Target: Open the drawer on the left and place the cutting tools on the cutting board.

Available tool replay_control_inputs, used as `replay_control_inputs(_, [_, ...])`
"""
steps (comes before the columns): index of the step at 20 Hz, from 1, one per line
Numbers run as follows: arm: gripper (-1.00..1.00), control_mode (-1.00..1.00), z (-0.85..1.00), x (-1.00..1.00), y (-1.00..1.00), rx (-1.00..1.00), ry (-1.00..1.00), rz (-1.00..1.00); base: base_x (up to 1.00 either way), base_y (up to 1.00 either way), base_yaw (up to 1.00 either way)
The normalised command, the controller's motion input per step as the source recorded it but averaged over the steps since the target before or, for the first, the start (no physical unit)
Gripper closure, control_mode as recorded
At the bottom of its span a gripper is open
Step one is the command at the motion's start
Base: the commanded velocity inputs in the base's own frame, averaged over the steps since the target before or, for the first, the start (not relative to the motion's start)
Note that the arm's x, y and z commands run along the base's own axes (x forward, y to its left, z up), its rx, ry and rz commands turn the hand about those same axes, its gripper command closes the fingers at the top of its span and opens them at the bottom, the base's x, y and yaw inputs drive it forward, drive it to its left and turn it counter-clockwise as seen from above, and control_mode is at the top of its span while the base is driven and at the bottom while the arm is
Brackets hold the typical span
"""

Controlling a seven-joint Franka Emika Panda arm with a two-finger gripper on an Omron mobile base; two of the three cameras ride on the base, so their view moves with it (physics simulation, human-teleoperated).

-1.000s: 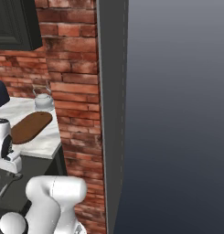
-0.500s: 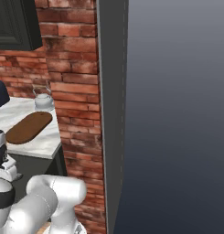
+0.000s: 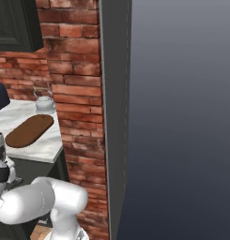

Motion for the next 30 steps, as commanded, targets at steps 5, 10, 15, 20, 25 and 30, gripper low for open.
replay_control_inputs(5, [-1.0,-1.0,-0.18,0.14,0.05,0.0,0.0,0.0,0.0,0.0,0.0])
replay_control_inputs(10, [-1.0,-1.0,-0.59,0.0,0.06,0.0,0.0,0.0,0.0,0.0,0.0])
replay_control_inputs(15, [-1.0,-1.0,-0.58,0.09,0.12,0.0,0.01,0.0,0.0,0.0,0.0])
replay_control_inputs(20, [-1.0,-1.0,-0.31,0.22,0.2,0.0,0.06,0.0,0.0,0.0,0.0])
replay_control_inputs(25, [-1.0,-1.0,-0.32,0.3,0.4,-0.01,0.02,0.0,0.0,0.0,0.0])
replay_control_inputs(30, [-1.0,-1.0,-0.31,0.29,0.38,-0.01,0.0,0.02,0.0,0.0,0.0])
